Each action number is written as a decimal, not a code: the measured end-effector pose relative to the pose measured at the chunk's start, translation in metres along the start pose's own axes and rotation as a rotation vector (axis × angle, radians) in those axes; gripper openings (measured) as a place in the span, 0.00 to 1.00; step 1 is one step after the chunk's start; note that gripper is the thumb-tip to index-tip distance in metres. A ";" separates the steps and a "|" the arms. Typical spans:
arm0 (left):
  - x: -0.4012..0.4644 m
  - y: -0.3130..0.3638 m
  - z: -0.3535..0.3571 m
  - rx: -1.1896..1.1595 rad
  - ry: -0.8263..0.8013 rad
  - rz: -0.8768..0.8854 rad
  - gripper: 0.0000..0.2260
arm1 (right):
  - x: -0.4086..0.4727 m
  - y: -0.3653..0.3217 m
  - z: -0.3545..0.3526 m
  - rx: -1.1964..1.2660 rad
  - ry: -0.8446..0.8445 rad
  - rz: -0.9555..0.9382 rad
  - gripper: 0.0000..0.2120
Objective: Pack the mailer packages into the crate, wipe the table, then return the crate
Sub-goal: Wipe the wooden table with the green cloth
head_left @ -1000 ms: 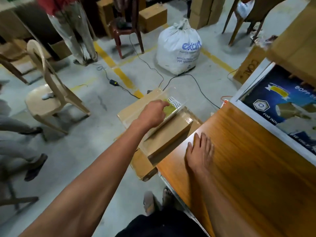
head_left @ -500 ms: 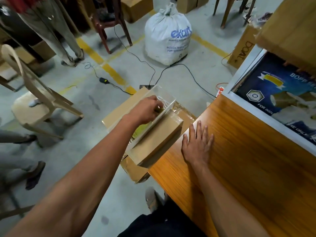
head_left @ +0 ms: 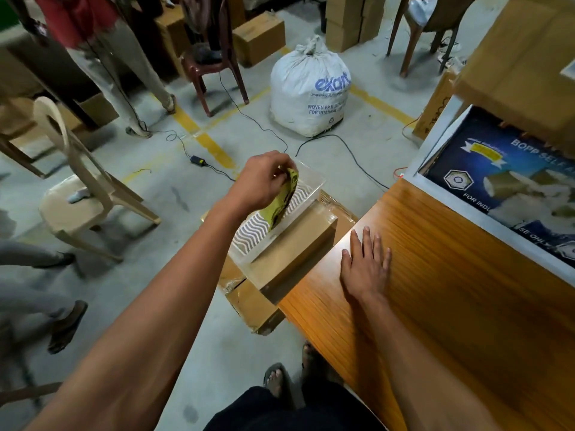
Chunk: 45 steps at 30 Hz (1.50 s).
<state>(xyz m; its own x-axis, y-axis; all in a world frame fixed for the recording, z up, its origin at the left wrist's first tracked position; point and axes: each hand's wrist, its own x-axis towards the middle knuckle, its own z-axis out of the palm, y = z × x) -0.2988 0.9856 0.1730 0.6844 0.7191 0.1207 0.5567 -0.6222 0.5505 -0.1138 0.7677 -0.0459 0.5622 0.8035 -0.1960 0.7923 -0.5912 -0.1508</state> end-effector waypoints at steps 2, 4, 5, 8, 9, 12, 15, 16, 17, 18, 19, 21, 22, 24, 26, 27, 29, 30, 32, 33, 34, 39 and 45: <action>-0.005 0.011 -0.012 -0.058 0.049 0.062 0.13 | -0.018 0.006 0.000 0.001 -0.012 0.014 0.32; -0.011 0.024 -0.020 -0.097 0.088 0.117 0.13 | -0.042 0.012 0.003 0.015 -0.012 0.039 0.31; -0.015 0.031 -0.022 -0.124 0.097 0.149 0.13 | -0.055 0.014 0.004 0.025 -0.007 0.054 0.32; -0.032 0.057 -0.020 -0.194 0.076 0.280 0.13 | -0.096 0.018 0.014 0.064 0.014 0.109 0.32; -0.040 0.066 -0.017 -0.206 0.057 0.324 0.13 | -0.109 0.021 0.017 0.076 0.014 0.129 0.32; -0.062 0.091 0.000 -0.259 0.013 0.437 0.12 | -0.145 0.031 0.025 0.085 0.031 0.172 0.31; -0.086 0.110 0.031 -0.302 -0.077 0.494 0.11 | -0.177 0.044 0.027 0.103 0.046 0.227 0.30; -0.094 0.114 0.044 -0.309 -0.112 0.498 0.11 | -0.184 0.049 0.027 0.126 0.049 0.244 0.29; -0.102 0.118 0.058 -0.324 -0.150 0.504 0.12 | -0.190 0.054 0.027 0.157 0.055 0.257 0.29; -0.110 0.122 0.072 -0.339 -0.186 0.512 0.12 | -0.194 0.060 0.027 0.208 0.077 0.268 0.28; -0.117 0.124 0.085 -0.346 -0.229 0.515 0.13 | -0.195 0.066 0.026 0.302 0.099 0.283 0.26; -0.129 0.124 0.108 -0.334 -0.322 0.484 0.14 | -0.194 0.070 0.008 0.631 0.155 0.332 0.19; -0.133 0.123 0.119 -0.326 -0.361 0.463 0.15 | -0.192 0.070 -0.006 0.850 0.193 0.398 0.15; -0.139 0.124 0.136 -0.328 -0.398 0.435 0.14 | -0.189 0.068 -0.040 1.287 0.187 0.483 0.14; -0.139 0.126 0.152 -0.360 -0.404 0.397 0.11 | -0.187 0.071 -0.066 1.467 0.106 0.401 0.15; -0.138 0.128 0.159 -0.371 -0.402 0.383 0.10 | -0.187 0.073 -0.074 1.478 0.056 0.344 0.15; -0.131 0.132 0.173 -0.385 -0.388 0.336 0.10 | -0.183 0.077 -0.083 1.463 -0.040 0.256 0.11; -0.127 0.135 0.180 -0.401 -0.382 0.294 0.11 | -0.180 0.080 -0.084 1.439 -0.056 0.224 0.10; -0.121 0.141 0.195 -0.427 -0.375 0.198 0.13 | -0.168 0.089 -0.077 1.352 0.000 0.193 0.09; -0.119 0.145 0.203 -0.442 -0.372 0.165 0.13 | -0.162 0.095 -0.073 1.305 0.042 0.193 0.08; -0.118 0.150 0.210 -0.465 -0.359 0.139 0.13 | -0.157 0.101 -0.070 1.266 0.074 0.205 0.07; -0.120 0.165 0.243 -0.608 -0.287 -0.070 0.19 | -0.135 0.130 -0.061 1.067 0.142 0.264 0.10; -0.111 0.168 0.271 -0.651 -0.254 -0.245 0.09 | -0.116 0.147 -0.053 1.037 0.100 0.270 0.09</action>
<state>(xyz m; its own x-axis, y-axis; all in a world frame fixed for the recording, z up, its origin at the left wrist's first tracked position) -0.1540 0.7173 0.0282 0.7080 0.6711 -0.2199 0.3697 -0.0869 0.9251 -0.0503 0.5912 0.0060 0.7427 0.6114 -0.2732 0.0775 -0.4837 -0.8718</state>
